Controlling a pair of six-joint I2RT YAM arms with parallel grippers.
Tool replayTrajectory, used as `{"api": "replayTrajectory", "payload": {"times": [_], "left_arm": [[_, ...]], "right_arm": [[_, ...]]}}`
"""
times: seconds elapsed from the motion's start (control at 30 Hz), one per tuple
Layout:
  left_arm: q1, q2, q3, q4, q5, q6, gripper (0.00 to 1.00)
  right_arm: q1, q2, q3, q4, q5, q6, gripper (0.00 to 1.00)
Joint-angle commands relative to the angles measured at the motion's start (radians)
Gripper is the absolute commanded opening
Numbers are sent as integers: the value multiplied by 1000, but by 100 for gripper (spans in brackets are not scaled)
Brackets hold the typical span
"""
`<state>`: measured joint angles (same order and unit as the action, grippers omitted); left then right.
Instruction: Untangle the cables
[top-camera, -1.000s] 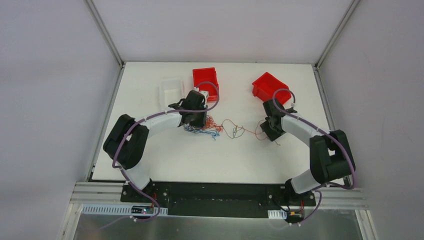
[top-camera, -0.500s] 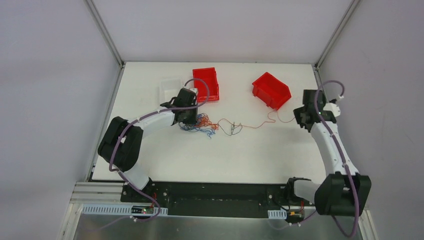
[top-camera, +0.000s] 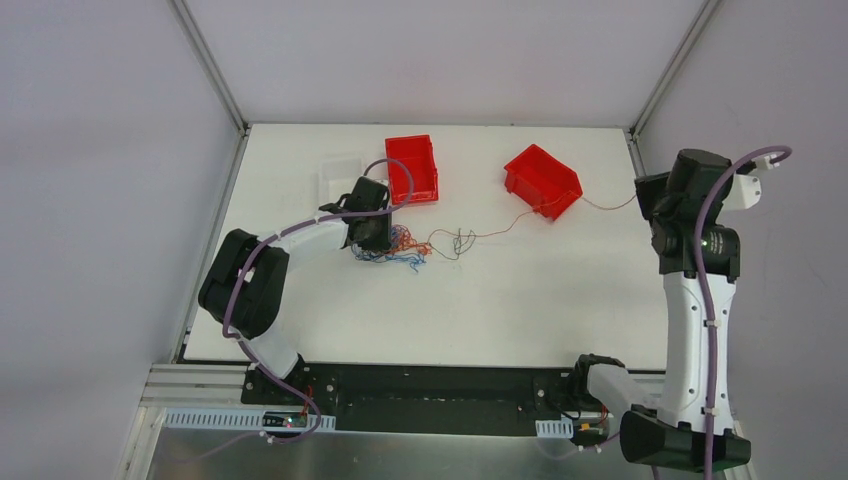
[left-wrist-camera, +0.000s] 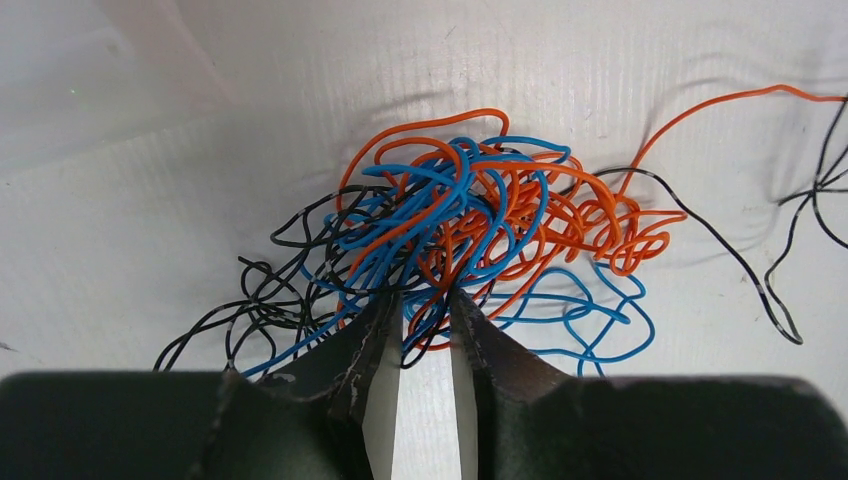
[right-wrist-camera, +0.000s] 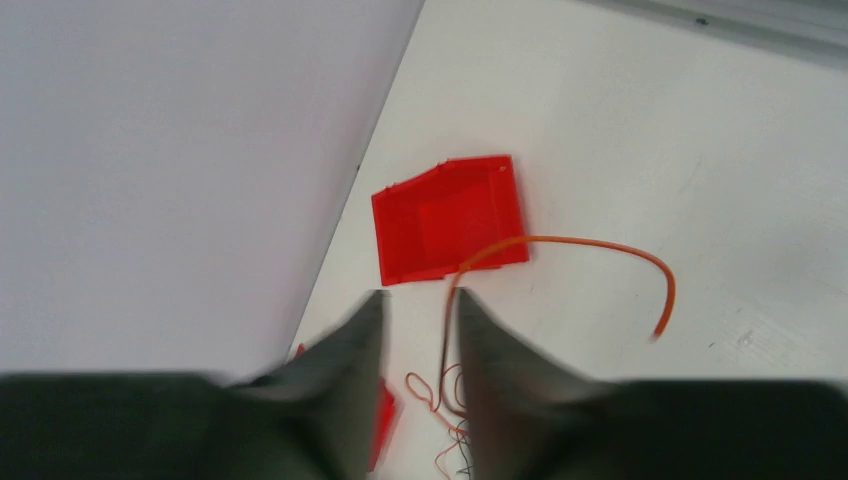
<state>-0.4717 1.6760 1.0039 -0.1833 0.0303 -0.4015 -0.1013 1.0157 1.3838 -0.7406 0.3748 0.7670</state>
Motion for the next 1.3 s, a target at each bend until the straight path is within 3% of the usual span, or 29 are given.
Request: {"api": "replayTrajectory", "payload": {"times": [0.0, 0.03, 0.07, 0.1, 0.27, 0.4, 0.53, 0.7, 0.87, 1.27], "left_arm": [[-5, -25, 22, -26, 38, 11, 26], [-7, -30, 19, -23, 42, 14, 26], [-8, -35, 17, -22, 47, 16, 27], [-9, -38, 14, -18, 51, 19, 27], [-27, -55, 7, 1, 61, 28, 31], [-37, -65, 3, 11, 57, 37, 34], [-38, -71, -1, 17, 58, 42, 35], [-40, -77, -6, 24, 63, 44, 36], [-39, -79, -6, 24, 72, 43, 37], [-39, -81, -6, 24, 76, 41, 39]], "right_arm": [[-3, -29, -65, -65, -191, -58, 65], [-3, -50, -112, -62, -208, -57, 90], [-3, -73, -177, -49, -225, -62, 98], [-3, -97, -208, -35, -240, -74, 99], [13, -141, -406, 104, -472, -150, 99], [141, -60, -436, 190, -546, -205, 99], [323, 127, -368, 160, -442, -275, 99], [446, 291, -337, 144, -223, -156, 100], [462, 342, -386, 200, -71, -67, 99], [466, 619, -307, 284, -51, -38, 99]]}}
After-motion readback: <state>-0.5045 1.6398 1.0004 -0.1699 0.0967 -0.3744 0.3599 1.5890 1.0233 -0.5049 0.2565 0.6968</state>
